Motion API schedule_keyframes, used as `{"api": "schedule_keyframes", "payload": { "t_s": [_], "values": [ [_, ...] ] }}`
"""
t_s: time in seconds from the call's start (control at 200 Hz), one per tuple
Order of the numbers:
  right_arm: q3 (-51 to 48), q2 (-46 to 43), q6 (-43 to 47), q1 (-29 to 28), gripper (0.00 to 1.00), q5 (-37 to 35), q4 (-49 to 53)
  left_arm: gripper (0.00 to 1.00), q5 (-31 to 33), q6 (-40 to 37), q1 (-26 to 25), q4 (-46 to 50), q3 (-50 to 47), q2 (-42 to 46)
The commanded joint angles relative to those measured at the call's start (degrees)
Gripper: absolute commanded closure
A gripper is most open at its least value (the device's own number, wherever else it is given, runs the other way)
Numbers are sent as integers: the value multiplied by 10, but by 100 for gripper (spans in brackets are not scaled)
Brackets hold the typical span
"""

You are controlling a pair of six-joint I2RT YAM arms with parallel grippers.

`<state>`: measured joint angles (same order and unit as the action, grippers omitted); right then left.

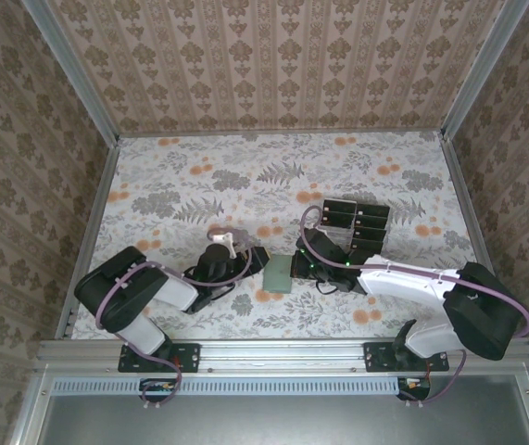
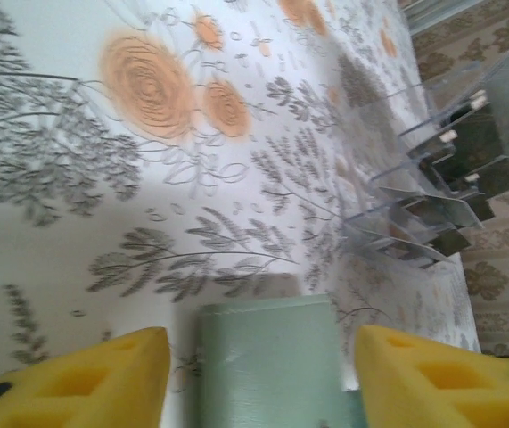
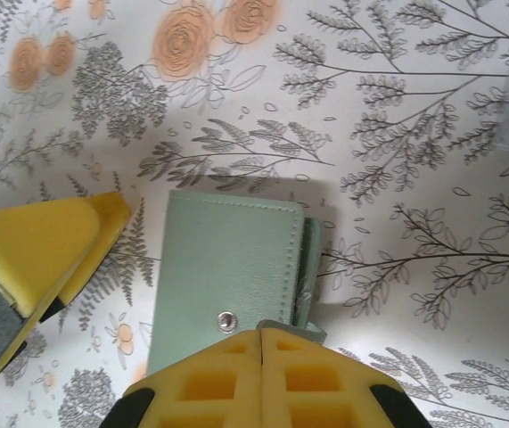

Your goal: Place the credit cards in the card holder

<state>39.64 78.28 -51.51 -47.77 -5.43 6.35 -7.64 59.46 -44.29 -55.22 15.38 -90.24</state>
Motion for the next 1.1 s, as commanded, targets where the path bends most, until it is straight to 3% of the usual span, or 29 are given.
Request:
{"api": "schedule_keyframes", "payload": {
  "t_s": [0.0,0.19,0.335,1.095],
  "values": [
    [21,-21,13,0,100,25,-11,34,3,-49,12,103,4,51],
    [32,-34,8,0,100,41,-22,27,15,-143,3,322,73,155],
    [39,-37,2,0,100,46,-27,25,18,-173,1,392,106,179],
    [34,-59,-17,0,100,49,-36,21,-4,-166,-23,373,142,117]
  ]
}}
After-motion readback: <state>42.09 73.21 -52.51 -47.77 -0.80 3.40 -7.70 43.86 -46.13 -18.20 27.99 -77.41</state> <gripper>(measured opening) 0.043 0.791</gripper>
